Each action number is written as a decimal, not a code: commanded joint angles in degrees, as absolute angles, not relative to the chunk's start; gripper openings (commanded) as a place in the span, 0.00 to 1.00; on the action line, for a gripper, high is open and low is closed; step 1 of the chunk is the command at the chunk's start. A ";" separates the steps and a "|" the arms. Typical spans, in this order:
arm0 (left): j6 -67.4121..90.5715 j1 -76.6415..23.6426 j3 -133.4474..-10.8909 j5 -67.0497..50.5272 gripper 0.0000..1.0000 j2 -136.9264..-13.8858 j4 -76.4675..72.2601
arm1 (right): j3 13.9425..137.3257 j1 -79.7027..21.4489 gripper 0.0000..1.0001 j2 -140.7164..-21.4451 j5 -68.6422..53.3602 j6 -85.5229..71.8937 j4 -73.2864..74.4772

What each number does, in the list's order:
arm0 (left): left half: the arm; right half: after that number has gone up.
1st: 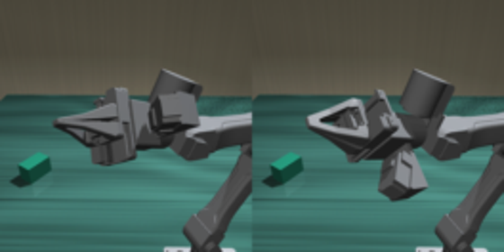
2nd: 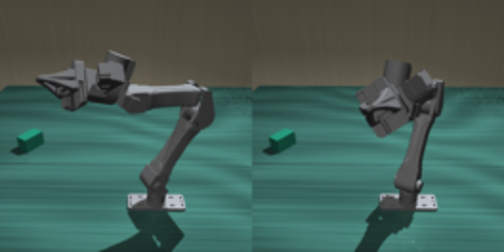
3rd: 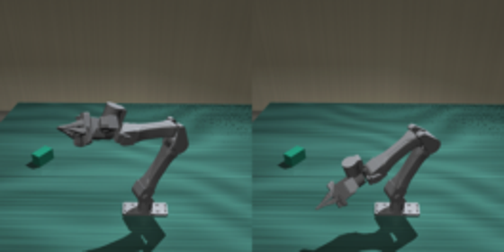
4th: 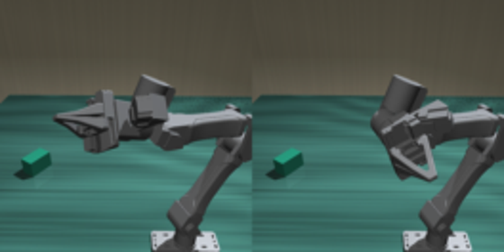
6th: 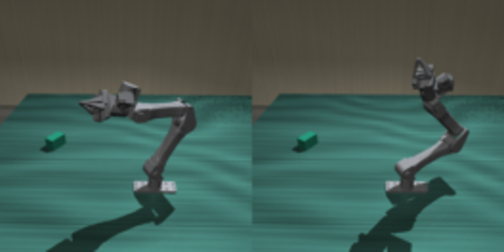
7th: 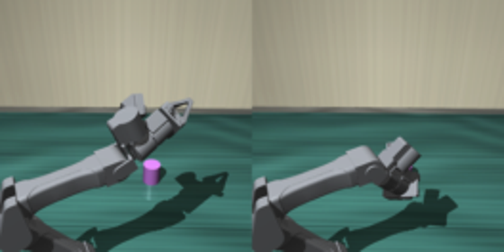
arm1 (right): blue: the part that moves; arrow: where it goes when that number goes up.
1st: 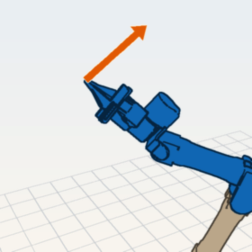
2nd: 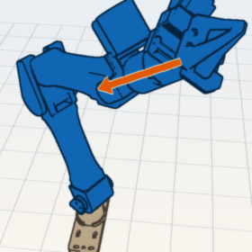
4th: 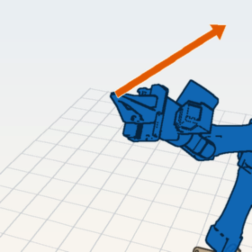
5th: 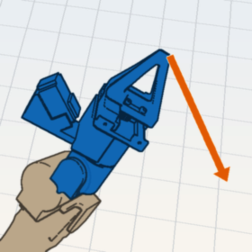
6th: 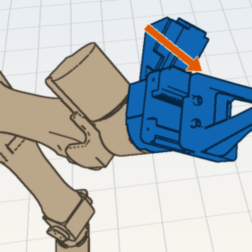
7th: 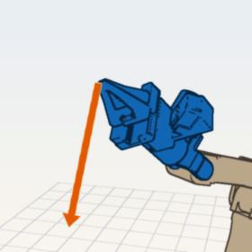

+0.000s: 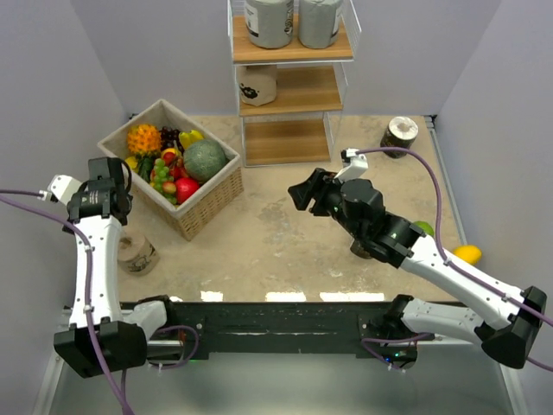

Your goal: Place and organize the paper towels onto the shelf

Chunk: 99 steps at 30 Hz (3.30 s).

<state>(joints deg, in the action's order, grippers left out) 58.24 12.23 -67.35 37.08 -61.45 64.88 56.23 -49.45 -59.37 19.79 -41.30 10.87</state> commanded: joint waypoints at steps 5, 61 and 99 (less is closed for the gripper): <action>60.67 15.20 -58.19 35.26 0.89 -59.77 65.67 | 56.60 -49.48 0.67 -60.47 16.27 -39.72 9.93; 66.55 18.28 -54.30 38.32 0.27 -54.41 64.25 | 59.41 -49.48 0.68 -59.06 16.96 -37.09 13.27; 35.86 -46.23 -81.12 18.98 0.31 -84.35 33.40 | 59.15 -49.48 0.68 -39.38 33.66 -36.47 33.13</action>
